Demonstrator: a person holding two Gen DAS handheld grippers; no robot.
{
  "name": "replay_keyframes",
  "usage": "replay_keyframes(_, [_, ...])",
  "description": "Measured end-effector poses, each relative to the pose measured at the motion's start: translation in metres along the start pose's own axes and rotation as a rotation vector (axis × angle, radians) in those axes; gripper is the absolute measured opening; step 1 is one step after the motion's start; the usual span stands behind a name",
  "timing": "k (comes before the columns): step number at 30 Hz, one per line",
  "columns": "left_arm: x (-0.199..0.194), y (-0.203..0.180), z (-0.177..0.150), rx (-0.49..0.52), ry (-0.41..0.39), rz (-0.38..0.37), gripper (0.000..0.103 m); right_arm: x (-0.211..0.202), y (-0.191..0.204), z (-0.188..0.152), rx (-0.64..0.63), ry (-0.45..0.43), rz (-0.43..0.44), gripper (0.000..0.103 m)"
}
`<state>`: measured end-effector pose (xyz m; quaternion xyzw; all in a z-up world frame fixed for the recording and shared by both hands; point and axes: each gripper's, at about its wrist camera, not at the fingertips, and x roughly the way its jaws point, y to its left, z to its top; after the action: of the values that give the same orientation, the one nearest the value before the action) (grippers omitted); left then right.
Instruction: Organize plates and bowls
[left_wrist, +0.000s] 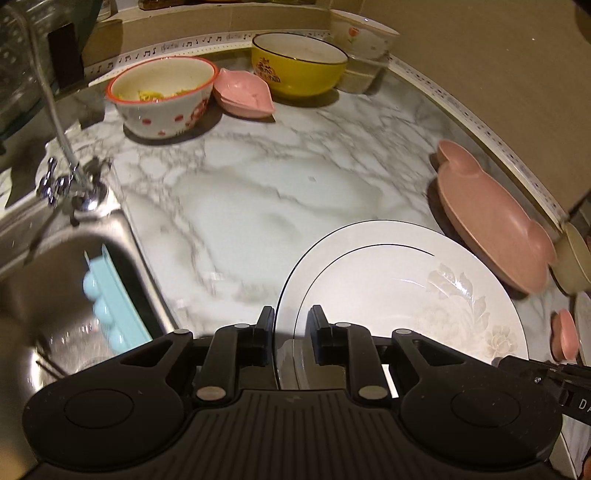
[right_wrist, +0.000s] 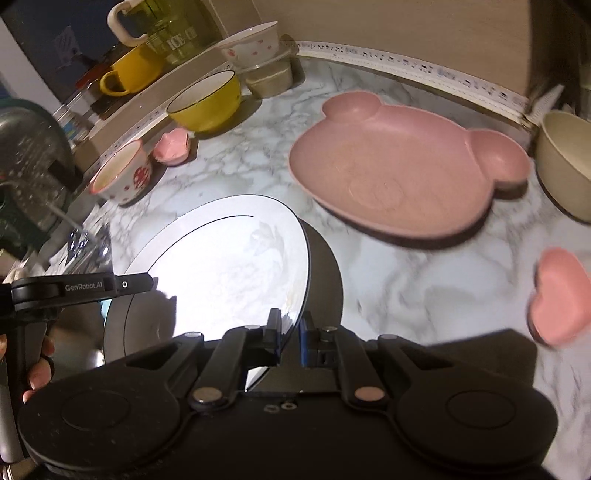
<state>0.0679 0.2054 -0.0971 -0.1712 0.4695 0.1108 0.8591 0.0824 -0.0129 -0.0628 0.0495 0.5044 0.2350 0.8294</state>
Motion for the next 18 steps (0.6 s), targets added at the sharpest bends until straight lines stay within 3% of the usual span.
replay_keyframes(18, [-0.025,-0.034,-0.056,0.032,0.005,-0.011,0.019,-0.039,-0.03,-0.048,0.022,-0.003,-0.001,0.008])
